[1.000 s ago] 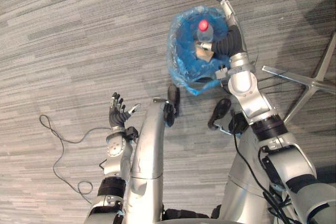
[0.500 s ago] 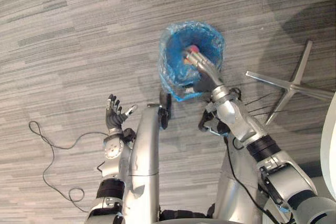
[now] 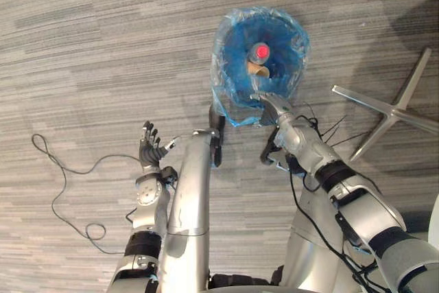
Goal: Gather rubbish on tea table into small bin, then transfer packed bag to large trash can.
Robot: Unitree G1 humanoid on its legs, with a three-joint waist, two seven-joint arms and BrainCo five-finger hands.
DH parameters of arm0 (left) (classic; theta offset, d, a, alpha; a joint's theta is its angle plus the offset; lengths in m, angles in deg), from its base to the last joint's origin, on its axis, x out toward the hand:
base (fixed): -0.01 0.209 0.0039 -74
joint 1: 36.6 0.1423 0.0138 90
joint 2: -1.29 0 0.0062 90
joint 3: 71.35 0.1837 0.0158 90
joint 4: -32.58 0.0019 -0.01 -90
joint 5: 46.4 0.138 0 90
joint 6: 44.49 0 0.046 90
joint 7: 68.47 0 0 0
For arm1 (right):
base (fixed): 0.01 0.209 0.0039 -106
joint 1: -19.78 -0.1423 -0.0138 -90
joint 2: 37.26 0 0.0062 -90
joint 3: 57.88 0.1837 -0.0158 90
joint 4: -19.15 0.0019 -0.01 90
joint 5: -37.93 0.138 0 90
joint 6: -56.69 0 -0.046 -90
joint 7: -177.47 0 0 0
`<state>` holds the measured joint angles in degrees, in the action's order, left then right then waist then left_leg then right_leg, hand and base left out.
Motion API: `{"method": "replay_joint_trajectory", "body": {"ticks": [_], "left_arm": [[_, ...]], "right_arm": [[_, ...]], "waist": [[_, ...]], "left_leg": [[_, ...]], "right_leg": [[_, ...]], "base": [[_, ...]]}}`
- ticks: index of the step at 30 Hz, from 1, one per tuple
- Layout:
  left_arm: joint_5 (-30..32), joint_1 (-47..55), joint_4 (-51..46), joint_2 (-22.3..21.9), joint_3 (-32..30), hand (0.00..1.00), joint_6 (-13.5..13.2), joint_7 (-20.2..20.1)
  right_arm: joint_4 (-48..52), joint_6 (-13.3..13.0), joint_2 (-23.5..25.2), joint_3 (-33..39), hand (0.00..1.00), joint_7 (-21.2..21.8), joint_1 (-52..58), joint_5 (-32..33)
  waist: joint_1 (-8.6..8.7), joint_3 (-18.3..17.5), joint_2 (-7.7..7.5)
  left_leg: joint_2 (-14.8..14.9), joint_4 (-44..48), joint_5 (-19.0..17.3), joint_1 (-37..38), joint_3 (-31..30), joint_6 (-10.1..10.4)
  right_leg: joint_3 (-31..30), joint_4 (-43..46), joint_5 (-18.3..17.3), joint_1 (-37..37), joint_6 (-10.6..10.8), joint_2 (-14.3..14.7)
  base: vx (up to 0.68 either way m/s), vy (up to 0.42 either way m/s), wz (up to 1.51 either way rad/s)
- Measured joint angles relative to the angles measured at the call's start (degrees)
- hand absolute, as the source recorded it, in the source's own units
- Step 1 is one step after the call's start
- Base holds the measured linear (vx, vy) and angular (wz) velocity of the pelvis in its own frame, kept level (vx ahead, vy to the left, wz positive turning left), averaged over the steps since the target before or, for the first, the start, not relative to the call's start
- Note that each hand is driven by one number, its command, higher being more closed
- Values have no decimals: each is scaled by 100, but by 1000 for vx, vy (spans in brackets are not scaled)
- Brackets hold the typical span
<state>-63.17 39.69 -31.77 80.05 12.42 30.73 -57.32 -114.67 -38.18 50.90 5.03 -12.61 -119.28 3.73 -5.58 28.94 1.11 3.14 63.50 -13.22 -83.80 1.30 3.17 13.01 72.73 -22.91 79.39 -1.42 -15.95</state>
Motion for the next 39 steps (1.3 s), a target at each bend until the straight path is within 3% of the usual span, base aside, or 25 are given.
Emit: {"method": "replay_joint_trajectory", "body": {"ticks": [6,11,15,17,19,22,27,28,31,33,34,37,38,39], "left_arm": [[134,-20,-6,1,-37,0,56,10],[271,-81,-15,-10,1,0,140,7],[400,-63,-28,-180,194,0,227,-8],[425,83,-29,-220,361,0,275,-26],[519,281,-28,-229,411,0,297,-68],[527,744,0,-227,498,0,307,-110],[527,1142,320,-40,677,0,297,-126],[527,1360,411,17,675,0,294,-126],[530,1551,421,169,679,0,286,-230],[582,1488,409,285,672,0,273,-292],[637,1479,395,354,664,0,239,-362],[701,1784,9,462,564,0,228,-365],[745,1855,-111,463,543,0,223,-362],[789,1998,-367,449,541,0,202,-359]], "right_arm": [[810,-30,5,238,100,-3,235,291],[1782,-82,136,641,100,-73,729,928],[2531,-142,430,984,100,-122,1428,1537],[2879,-154,702,1140,100,-105,2014,2173],[3120,-156,887,1132,100,-90,2351,2522],[3636,-365,1300,1085,100,40,2955,3310],[3830,-613,1427,840,100,276,3188,3695],[3836,-645,1414,718,100,404,3201,3696],[3849,-775,1398,661,100,548,3212,3696],[3848,-781,1387,681,100,606,3214,3696],[3848,-781,1371,687,100,664,3233,3696],[3952,-806,1357,671,100,766,3361,3689],[4025,-810,1355,671,100,767,3379,3688],[4128,-842,1307,678,100,762,3320,3685]], "waist": [[-3,-1,0],[5,-6,-7],[34,-56,-90],[49,-81,-138],[94,-142,-207],[163,-254,-349],[158,-474,-398],[151,-685,-377],[173,-810,-377],[176,-810,-373],[193,-809,-371],[149,-860,-376],[142,-889,-391],[131,-899,-374]], "left_leg": [[59,-63,133,28,-12,-23],[68,-352,174,640,-100,34],[74,-1030,315,1564,-81,50],[94,-1455,408,2319,-90,53],[97,-1716,432,2818,-64,36],[167,-2375,474,4128,74,0],[246,-3351,668,5435,377,-53],[283,-3735,781,5776,528,-81],[268,-3935,830,6098,706,-111],[281,-3961,882,6175,750,-241],[268,-3913,879,6236,706,-324],[197,-3715,900,6379,354,-295],[162,-3681,930,6345,297,-247],[75,-3694,1075,6263,133,-151]], "right_leg": [[85,-56,7,-73,-11,20],[233,-376,25,-765,-38,84],[411,-1000,133,-1696,-91,122],[563,-1472,218,-2496,-130,185],[599,-1763,253,-2996,-90,221],[597,-2635,460,-4306,84,422],[388,-3930,980,-5498,214,752],[230,-4517,1290,-5803,256,914],[7,-4772,1484,-6033,299,950],[-75,-4566,1398,-6053,329,919],[-103,-3746,1072,-6038,327,827],[-562,-2224,740,-6557,565,881],[-705,-2204,657,-6694,629,911],[-820,-2525,339,-6861,631,1017]], "base": [[-44,7,2],[-33,6,3],[1,-18,12],[49,-35,6],[88,-32,-2],[119,-7,-16],[104,55,-37],[97,88,-62],[45,121,-46],[-71,16,7],[-94,-45,33],[-116,-140,54],[-188,-208,66],[-180,-168,49]]}}
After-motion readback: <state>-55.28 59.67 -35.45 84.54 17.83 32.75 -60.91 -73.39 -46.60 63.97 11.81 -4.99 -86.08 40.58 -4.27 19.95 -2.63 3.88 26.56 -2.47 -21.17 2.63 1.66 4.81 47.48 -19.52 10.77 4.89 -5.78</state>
